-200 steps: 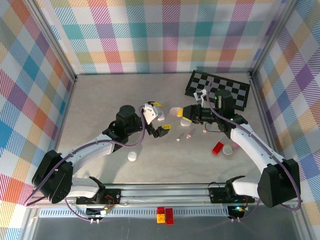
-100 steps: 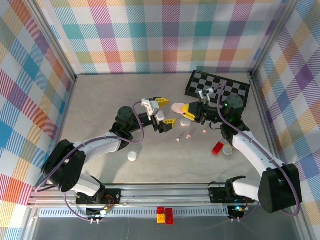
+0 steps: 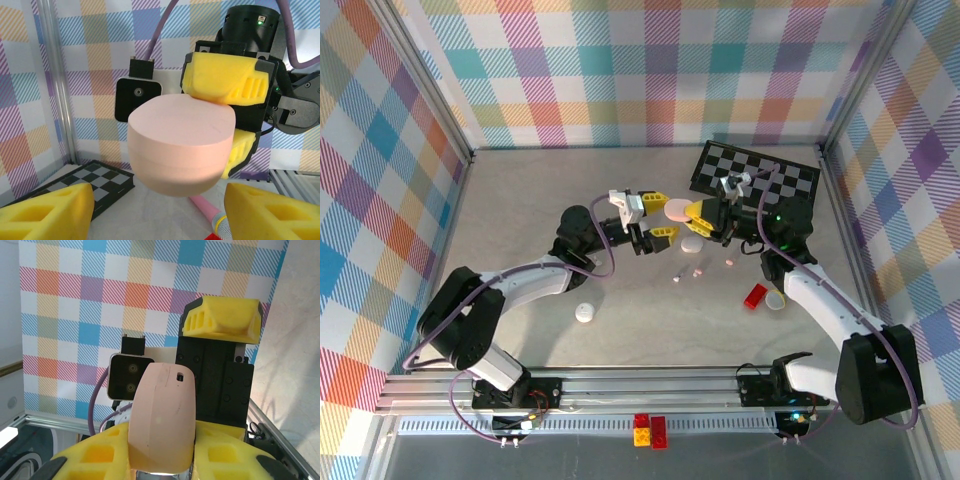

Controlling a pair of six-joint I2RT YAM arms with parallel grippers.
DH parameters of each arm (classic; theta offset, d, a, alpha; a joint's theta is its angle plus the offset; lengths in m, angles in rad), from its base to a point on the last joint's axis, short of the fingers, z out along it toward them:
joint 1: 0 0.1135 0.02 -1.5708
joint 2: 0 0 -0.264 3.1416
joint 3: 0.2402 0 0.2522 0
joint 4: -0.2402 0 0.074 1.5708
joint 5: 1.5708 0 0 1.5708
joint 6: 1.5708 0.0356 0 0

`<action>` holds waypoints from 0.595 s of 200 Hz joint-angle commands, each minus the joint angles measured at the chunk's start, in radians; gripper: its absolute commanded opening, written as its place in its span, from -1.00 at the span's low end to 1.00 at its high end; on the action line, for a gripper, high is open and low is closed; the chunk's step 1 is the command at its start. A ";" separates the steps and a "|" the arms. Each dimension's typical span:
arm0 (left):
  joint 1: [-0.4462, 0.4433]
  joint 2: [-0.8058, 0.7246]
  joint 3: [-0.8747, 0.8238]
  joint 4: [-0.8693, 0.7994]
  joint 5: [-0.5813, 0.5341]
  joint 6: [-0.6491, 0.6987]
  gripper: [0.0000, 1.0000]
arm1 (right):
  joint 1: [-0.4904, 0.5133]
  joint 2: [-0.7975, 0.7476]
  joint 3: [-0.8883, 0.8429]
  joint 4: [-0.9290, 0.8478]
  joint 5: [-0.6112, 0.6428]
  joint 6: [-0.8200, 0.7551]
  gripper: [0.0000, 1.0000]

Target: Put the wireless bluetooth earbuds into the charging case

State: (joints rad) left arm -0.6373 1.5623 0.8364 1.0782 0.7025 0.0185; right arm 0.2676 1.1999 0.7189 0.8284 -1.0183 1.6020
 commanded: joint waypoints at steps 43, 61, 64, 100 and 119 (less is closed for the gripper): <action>-0.009 0.015 0.042 0.120 0.069 -0.051 0.33 | 0.005 -0.001 -0.004 0.034 0.000 0.001 -0.99; -0.009 0.009 0.041 0.126 0.074 -0.059 0.24 | 0.005 0.001 -0.004 0.030 0.000 -0.002 -1.00; -0.009 0.008 0.042 0.130 0.076 -0.061 0.21 | 0.005 0.002 -0.005 0.032 0.001 -0.002 -1.00; -0.009 0.017 0.047 0.151 0.087 -0.075 0.12 | 0.005 0.012 -0.002 0.045 0.003 -0.001 -1.00; -0.009 0.020 0.048 0.158 0.090 -0.079 0.04 | 0.007 0.014 -0.002 0.051 0.002 0.002 -1.00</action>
State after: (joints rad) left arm -0.6399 1.5814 0.8501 1.1633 0.7586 -0.0425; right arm 0.2687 1.2064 0.7185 0.8303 -1.0183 1.6115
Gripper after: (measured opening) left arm 0.535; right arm 0.252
